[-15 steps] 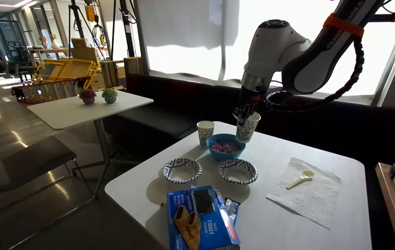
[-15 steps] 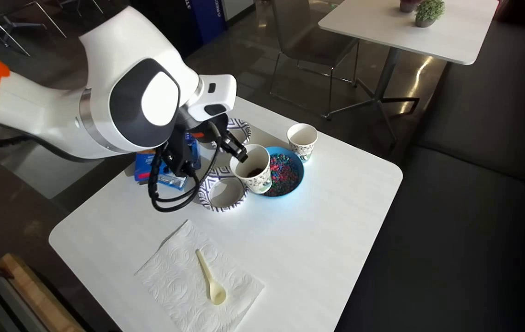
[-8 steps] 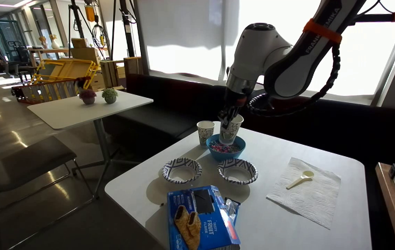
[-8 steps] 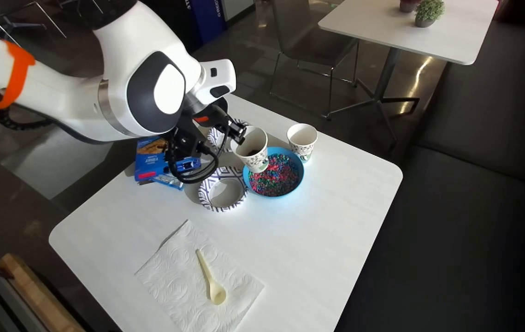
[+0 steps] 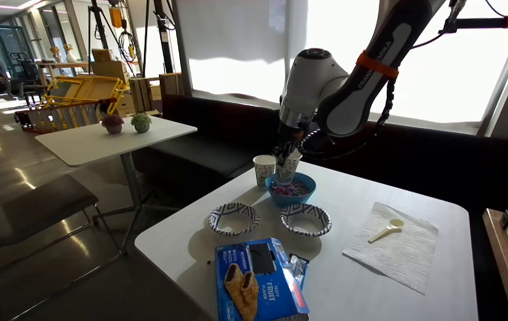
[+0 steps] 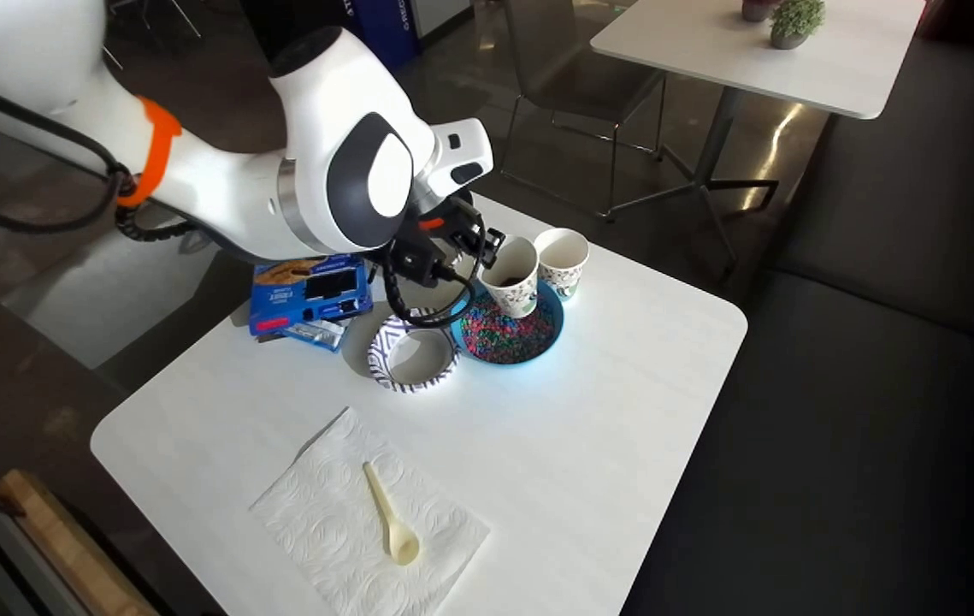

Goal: Put the cup in the bowl

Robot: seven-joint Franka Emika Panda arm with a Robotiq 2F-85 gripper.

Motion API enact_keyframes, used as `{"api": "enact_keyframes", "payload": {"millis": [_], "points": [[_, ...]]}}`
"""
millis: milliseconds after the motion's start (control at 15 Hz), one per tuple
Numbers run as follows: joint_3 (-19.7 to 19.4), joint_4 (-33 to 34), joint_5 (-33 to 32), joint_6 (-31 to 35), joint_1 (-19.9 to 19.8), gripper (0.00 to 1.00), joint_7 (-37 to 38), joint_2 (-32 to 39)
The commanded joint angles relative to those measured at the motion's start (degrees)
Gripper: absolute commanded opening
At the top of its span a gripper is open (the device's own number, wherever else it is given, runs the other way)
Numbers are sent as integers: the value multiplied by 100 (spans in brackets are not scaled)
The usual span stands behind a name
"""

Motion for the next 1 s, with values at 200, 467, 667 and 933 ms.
{"api": "enact_keyframes", "payload": {"millis": [200,467,667,933], "points": [[-72,389,1172,-121,3,1,-1107,563],[49,357,1568,-464,-51,1,-1525,502],[198,362,1763,-793,-95,1,-1783,428],[338,471,1918,-821,-157,1,-1940,500]]}}
